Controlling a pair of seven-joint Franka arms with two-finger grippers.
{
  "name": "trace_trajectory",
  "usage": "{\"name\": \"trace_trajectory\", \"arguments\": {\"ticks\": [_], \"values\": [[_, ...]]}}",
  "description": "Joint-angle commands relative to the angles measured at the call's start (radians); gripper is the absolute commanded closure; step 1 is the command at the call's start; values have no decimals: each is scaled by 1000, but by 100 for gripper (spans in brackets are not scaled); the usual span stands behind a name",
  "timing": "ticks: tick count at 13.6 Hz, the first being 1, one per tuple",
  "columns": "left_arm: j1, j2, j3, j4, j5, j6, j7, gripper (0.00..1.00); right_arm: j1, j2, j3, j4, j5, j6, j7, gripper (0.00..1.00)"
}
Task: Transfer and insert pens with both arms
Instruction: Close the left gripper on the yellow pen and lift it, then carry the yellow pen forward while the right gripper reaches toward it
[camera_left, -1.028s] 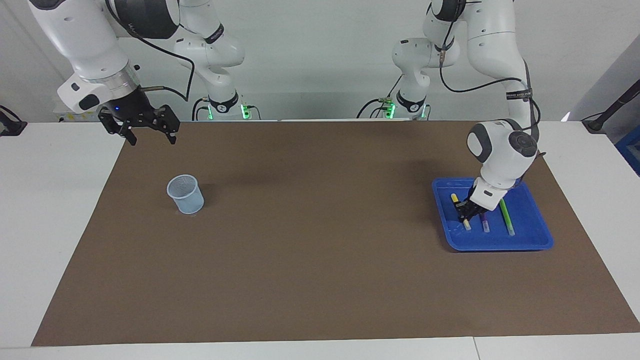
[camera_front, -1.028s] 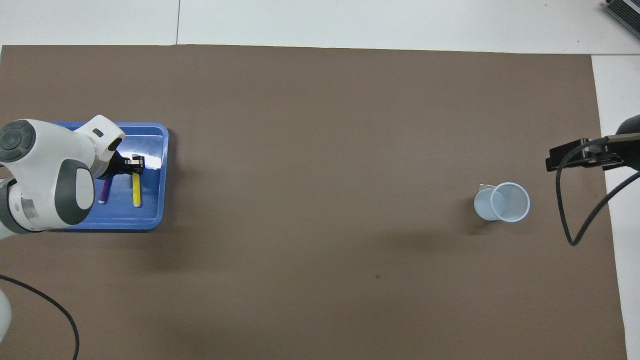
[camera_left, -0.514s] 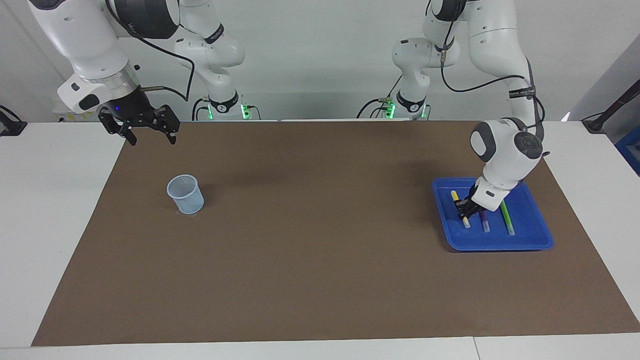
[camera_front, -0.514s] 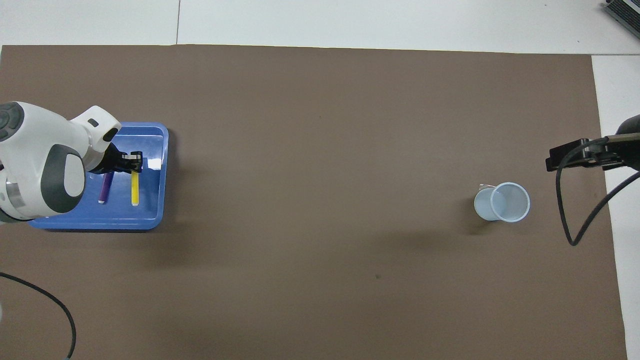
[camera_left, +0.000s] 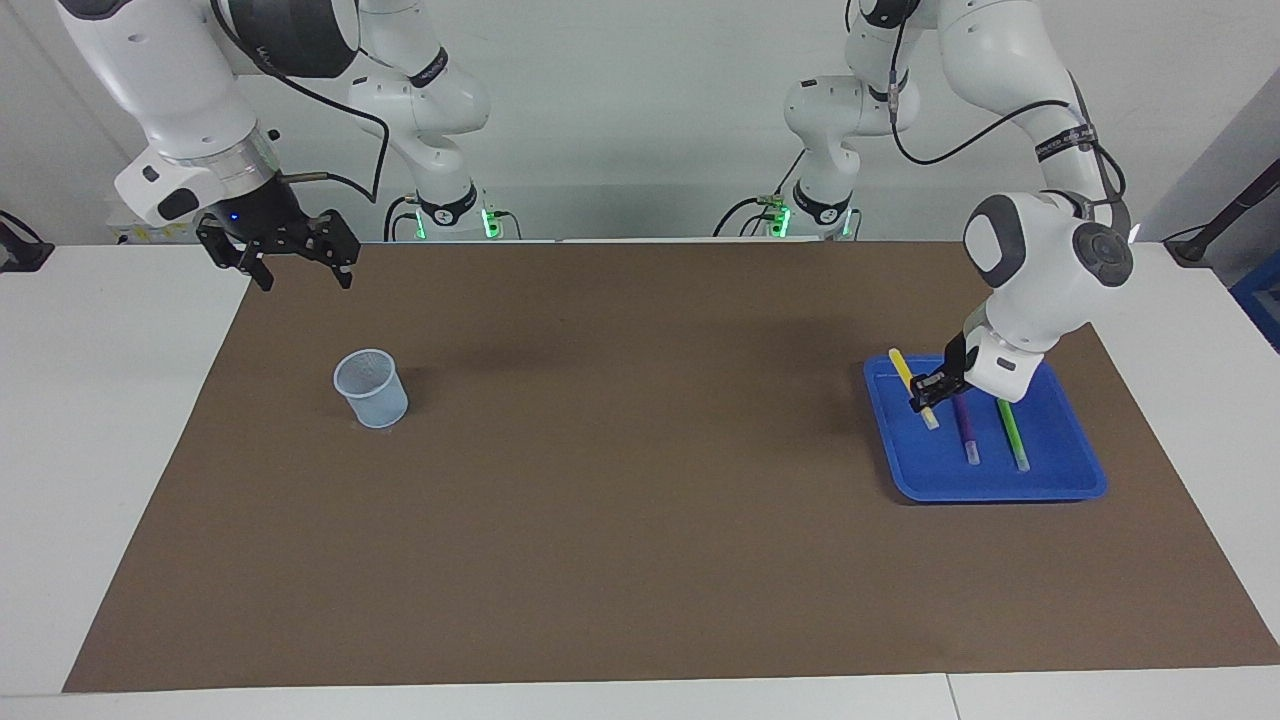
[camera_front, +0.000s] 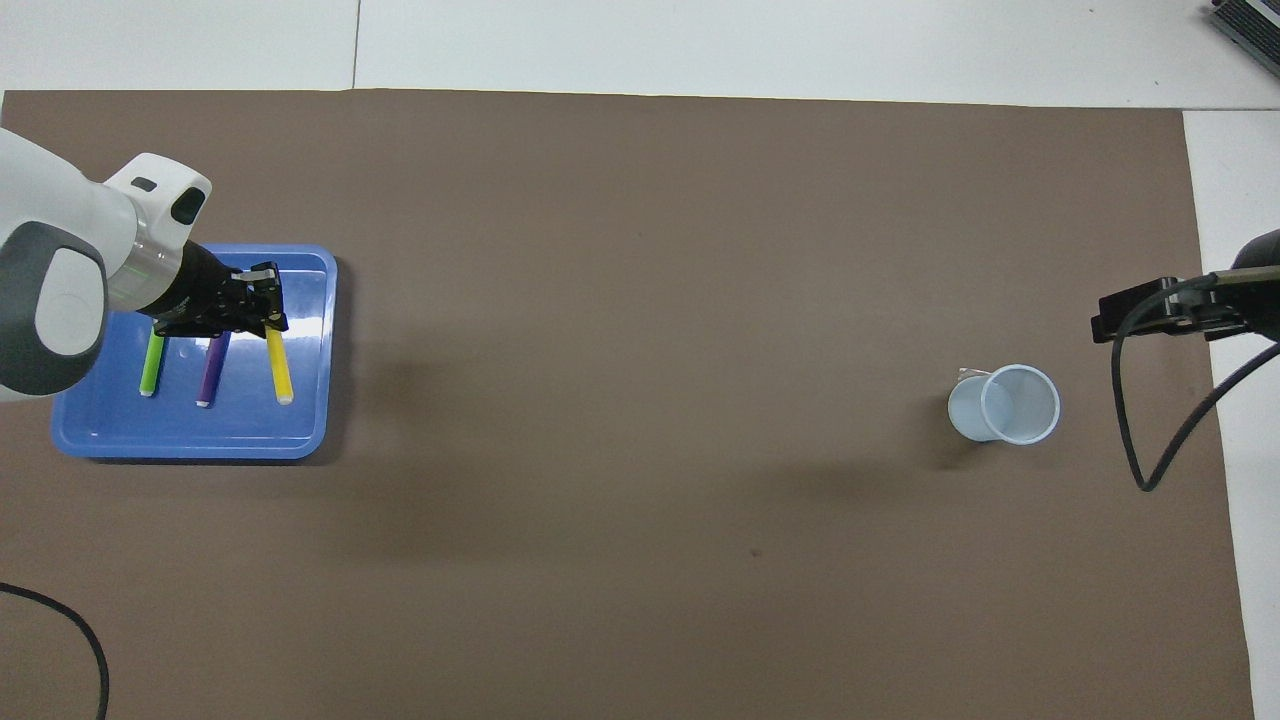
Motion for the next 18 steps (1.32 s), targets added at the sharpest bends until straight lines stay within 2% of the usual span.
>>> {"name": "trace_trajectory", "arguments": {"ticks": [1, 10, 13, 15, 18], "values": [[-11, -37, -2, 55, -52, -114, -123, 100, 6, -3, -6, -3, -7, 0, 10, 0], [-11, -121, -115, 35, -337, -177, -810, 100, 6, -4, -3, -3, -6, 5, 8, 0], [-11, -126, -158, 26, -408, -171, -998, 100, 11, -16, 79, -11, -3, -9, 1, 0], [-12, -129, -164, 23, -450, -171, -1055, 100, 24, -32, 141, -37, 3, -6, 2, 0], [-12, -158, -167, -23, -505, -167, -1126, 100, 62, -30, 167, -36, 12, 29, 11, 0]]}}
